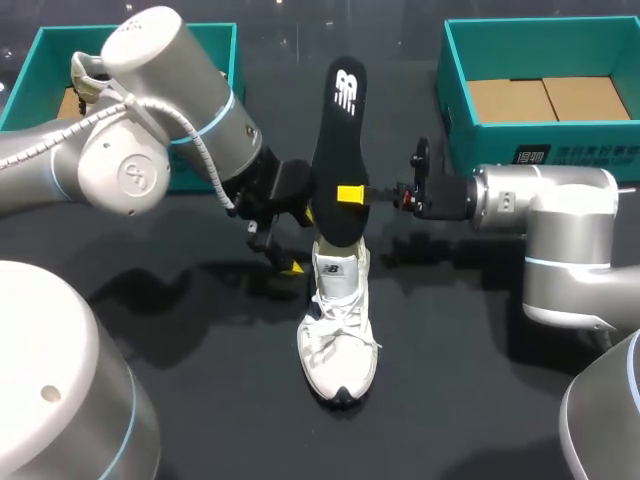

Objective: Take the shoe out of the shoebox, open the shoe tongue, remove and reinsert the insole, then place the shoe into the shoebox

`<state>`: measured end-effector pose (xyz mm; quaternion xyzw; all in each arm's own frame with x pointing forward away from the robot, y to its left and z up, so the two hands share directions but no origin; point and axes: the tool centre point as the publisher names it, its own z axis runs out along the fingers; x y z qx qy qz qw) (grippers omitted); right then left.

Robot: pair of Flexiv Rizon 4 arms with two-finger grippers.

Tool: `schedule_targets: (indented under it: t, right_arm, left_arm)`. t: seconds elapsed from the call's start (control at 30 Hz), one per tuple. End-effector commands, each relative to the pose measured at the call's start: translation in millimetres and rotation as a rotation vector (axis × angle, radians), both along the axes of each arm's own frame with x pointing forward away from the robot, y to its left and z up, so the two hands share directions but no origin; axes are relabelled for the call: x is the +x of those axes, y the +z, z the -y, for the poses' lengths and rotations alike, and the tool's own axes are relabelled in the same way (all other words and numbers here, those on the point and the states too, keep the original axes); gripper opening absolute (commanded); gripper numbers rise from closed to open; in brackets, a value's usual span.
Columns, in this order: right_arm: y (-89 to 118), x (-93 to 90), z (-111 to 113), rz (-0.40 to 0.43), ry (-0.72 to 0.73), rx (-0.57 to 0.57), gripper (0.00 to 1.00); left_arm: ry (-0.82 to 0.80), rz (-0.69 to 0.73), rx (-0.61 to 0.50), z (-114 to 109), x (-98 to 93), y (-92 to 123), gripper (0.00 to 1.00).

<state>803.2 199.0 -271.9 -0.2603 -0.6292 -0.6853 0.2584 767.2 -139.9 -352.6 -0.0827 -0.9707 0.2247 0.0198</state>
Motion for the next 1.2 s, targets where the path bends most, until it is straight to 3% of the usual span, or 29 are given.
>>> schedule_targets:
  t: [0.03, 0.57, 1.2]
  right_arm:
    - [-1.0, -2.6, -5.0, 0.017, -0.019, 0.004, 0.0]
    - [-3.2, -7.6, -8.0, 0.084, -0.141, -0.01, 0.0]
    - [-21.3, -12.8, 3.4, 0.159, -0.145, 0.017, 0.0]
  left_arm:
    - [0.009, -0.001, 0.004, 3.9, 1.5, -3.3, 1.0]
    - [0.002, -0.025, 0.001, 4.1, 4.0, -5.7, 1.0]
    - [0.002, -0.025, 0.001, 4.1, 4.0, -5.7, 1.0]
